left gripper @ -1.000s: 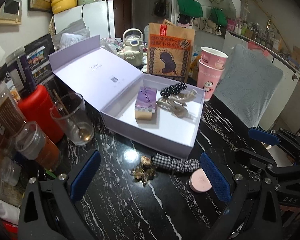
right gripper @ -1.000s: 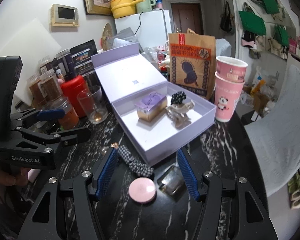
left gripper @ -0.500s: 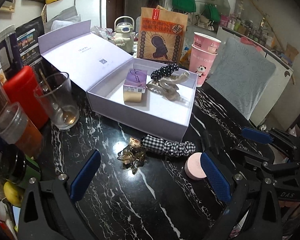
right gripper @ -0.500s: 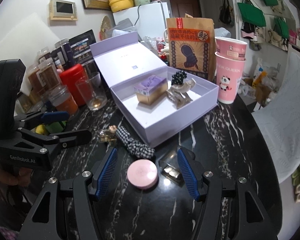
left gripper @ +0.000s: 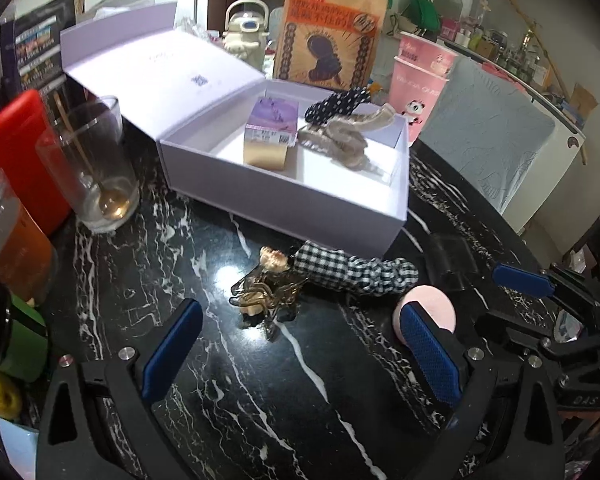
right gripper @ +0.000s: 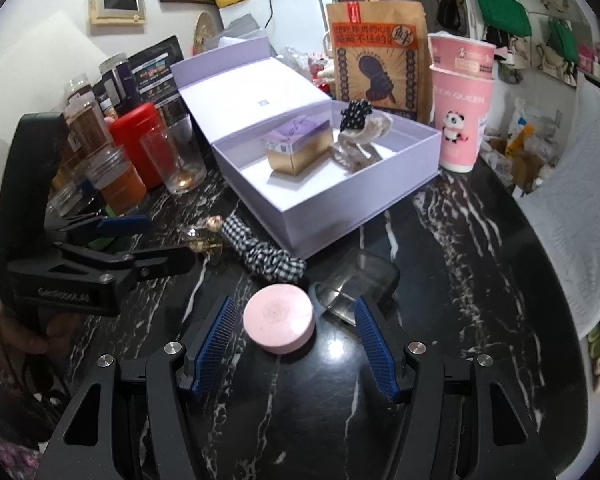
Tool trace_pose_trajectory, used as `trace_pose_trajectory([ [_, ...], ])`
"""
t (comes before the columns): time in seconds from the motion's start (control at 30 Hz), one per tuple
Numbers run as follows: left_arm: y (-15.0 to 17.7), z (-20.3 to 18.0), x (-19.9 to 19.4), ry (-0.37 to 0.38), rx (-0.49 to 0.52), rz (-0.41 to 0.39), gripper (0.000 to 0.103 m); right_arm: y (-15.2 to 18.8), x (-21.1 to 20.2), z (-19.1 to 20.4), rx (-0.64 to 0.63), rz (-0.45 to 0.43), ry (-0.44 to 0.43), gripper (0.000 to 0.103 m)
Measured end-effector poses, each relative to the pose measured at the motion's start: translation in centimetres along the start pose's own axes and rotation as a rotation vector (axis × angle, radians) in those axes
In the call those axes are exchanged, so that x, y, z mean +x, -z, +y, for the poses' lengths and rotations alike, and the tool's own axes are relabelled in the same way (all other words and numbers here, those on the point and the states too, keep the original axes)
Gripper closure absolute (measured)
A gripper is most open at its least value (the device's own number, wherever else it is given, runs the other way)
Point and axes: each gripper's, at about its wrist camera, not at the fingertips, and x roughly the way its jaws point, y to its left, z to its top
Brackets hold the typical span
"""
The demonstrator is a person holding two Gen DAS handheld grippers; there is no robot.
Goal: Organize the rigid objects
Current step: 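Grasp the gold hair clip with the left tool while the right tool grasps the gingham scrunchie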
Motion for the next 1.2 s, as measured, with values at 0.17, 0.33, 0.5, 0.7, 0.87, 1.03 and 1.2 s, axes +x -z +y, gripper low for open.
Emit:
trace_pose_trajectory([
  [0.17,-0.2,0.8,1.2,0.002,-0.007,0.013,0.003,-0.2,1.1,-0.1,0.016,0.022,-0.018,0.040],
  [0.33,-0.8,1.4,2.7,0.003,-0.007,0.040,0.008,-0.9,2.1,0.0,0.004,0.039,-0.032,0.040],
  [0.5,-1.2,2.1,3.7,0.007,-0.021,0.056,0.010,-1.7,3.4,0.1,-0.012,0.051,-0.045,0.040],
  [0.7,-1.4,2.3,4.5,0.011,0.003,0.071,0.022,-2.7,4.9,0.4,-0.043,0.067,-0.068,0.040],
  [0.87,-1.4,2.7,4.8,0.033,-0.010,0.076,0.037,-3.1,6.4,0.5,-0.048,0.089,-0.088,0.040],
  [1.03,-1.2,2.9,5.3,0.059,-0.026,0.093,0.039,-3.5,7.3,0.9,-0.069,0.099,-0.105,0.040],
  [1.2,-1.1,2.7,5.3,0.059,-0.022,0.088,0.058,-3.5,7.8,1.4,-0.082,0.126,-0.108,0.047],
])
